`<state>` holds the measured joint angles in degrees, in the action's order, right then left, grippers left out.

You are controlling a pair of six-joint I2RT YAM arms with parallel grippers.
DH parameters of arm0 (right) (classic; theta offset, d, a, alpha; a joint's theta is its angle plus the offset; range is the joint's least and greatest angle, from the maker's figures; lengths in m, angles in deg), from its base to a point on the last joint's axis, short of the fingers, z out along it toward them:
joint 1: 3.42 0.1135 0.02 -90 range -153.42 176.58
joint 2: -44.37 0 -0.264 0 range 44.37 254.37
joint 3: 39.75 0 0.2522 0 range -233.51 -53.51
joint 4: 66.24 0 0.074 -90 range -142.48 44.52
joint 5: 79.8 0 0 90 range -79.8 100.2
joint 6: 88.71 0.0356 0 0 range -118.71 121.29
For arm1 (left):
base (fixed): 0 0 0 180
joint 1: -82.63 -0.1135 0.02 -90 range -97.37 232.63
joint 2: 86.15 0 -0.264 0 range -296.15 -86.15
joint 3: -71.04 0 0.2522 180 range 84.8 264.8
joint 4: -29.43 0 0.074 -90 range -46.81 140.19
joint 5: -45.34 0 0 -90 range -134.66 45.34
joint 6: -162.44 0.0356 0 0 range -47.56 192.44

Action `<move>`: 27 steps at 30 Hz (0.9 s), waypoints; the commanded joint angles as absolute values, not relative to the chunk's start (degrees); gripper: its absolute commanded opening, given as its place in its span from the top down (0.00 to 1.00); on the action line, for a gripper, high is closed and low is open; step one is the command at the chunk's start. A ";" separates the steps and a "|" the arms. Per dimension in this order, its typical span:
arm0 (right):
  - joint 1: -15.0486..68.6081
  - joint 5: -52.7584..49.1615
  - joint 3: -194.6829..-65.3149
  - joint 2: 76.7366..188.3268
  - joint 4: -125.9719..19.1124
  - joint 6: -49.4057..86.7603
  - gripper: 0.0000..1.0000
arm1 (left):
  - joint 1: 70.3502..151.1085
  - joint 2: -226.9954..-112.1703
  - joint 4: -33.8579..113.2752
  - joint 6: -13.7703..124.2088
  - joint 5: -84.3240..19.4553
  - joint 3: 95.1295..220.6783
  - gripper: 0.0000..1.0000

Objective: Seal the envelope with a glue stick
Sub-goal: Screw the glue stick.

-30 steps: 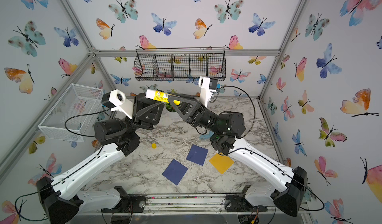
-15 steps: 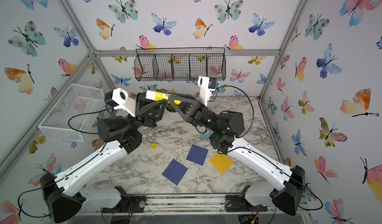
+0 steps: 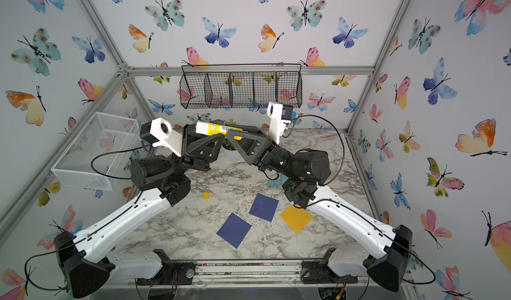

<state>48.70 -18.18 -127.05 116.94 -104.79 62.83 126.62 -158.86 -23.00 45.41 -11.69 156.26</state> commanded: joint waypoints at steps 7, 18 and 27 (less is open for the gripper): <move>48.96 -16.29 -128.47 109.55 -90.93 43.75 0.45 | 126.92 -154.00 -11.54 39.62 -4.94 161.87 0.95; 48.96 -19.85 -130.64 108.90 -87.20 33.51 0.45 | 126.93 -151.13 -2.42 35.87 -2.03 164.46 0.97; 48.96 -27.79 -130.12 111.69 -97.68 45.03 0.44 | 126.92 -150.67 1.00 38.29 -4.05 165.84 0.98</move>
<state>48.70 -24.39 -129.41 111.76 -92.53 41.04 126.64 -151.76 0.54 37.54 -3.43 164.78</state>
